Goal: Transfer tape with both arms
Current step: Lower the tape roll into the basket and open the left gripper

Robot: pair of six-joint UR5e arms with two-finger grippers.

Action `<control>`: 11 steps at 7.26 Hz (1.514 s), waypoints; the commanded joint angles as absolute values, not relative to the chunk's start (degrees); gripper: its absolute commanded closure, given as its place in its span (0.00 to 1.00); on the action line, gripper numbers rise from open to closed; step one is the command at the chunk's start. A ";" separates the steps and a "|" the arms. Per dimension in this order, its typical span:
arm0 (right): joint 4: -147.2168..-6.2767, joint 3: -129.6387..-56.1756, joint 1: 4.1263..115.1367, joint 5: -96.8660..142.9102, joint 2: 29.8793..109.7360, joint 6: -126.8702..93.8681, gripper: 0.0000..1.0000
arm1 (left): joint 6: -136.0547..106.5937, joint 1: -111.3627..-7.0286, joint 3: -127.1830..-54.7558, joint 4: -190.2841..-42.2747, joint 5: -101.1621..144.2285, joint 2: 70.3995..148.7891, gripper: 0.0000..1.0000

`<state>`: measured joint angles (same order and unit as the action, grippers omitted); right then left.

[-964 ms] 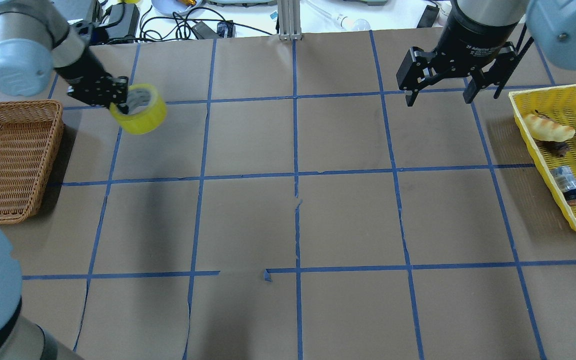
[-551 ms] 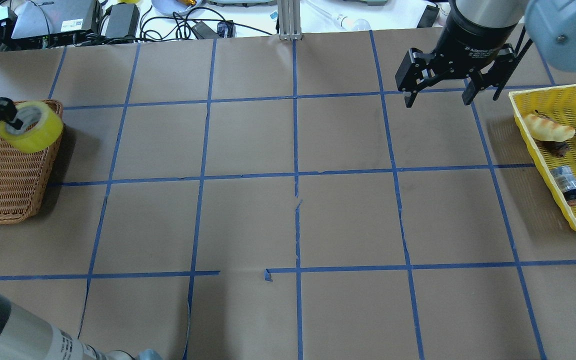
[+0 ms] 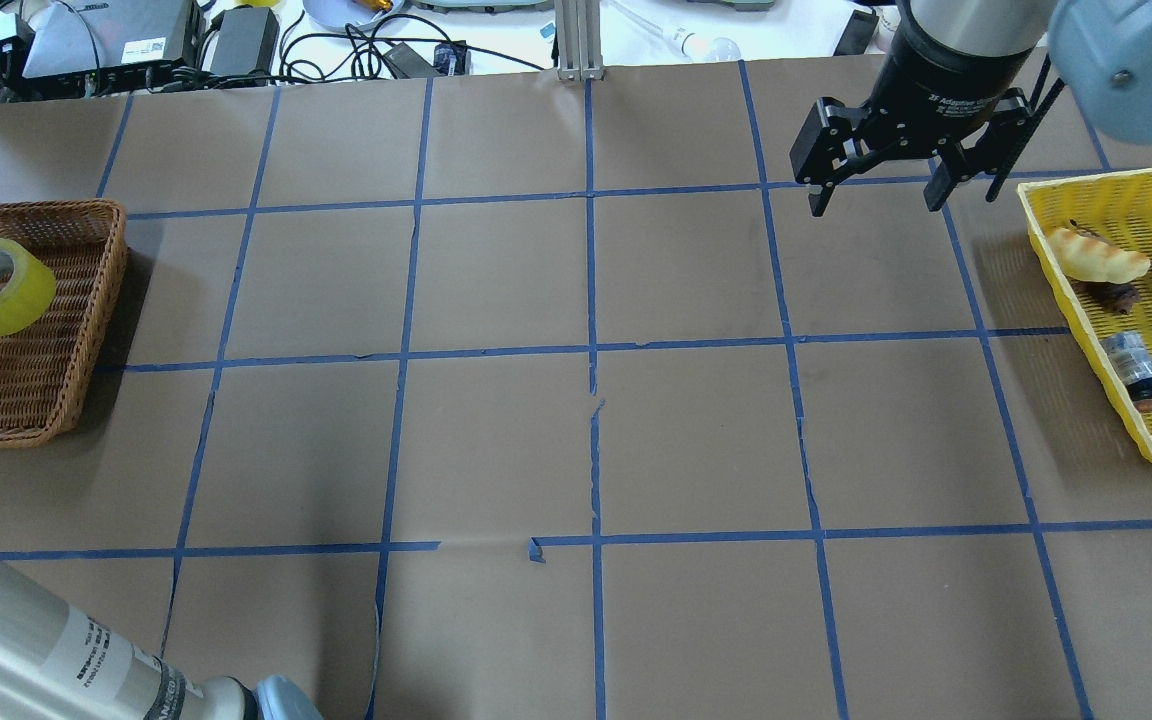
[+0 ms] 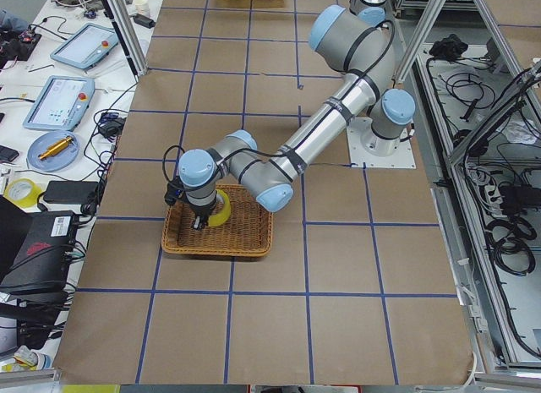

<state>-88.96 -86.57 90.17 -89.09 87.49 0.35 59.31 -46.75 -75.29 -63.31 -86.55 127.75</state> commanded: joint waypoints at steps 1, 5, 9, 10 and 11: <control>-88.95 -86.57 90.09 -89.29 87.45 0.44 0.00 | 58.89 -46.76 -75.85 -61.88 -85.61 129.55 0.43; -88.95 -86.66 90.18 -89.30 87.45 0.44 0.00 | 46.10 -58.85 -74.88 -84.56 -85.25 109.66 0.12; -89.03 -87.10 90.09 -89.56 87.63 0.79 0.00 | 11.03 -80.16 -82.76 -88.34 -91.04 94.42 0.08; -89.12 -87.19 90.09 -89.56 87.63 0.88 0.00 | -3.72 -89.55 -84.36 -87.81 -91.23 93.44 0.08; -89.21 -87.27 90.09 -89.82 87.71 0.70 0.00 | -7.09 -95.04 -85.51 -88.15 -92.10 92.91 0.08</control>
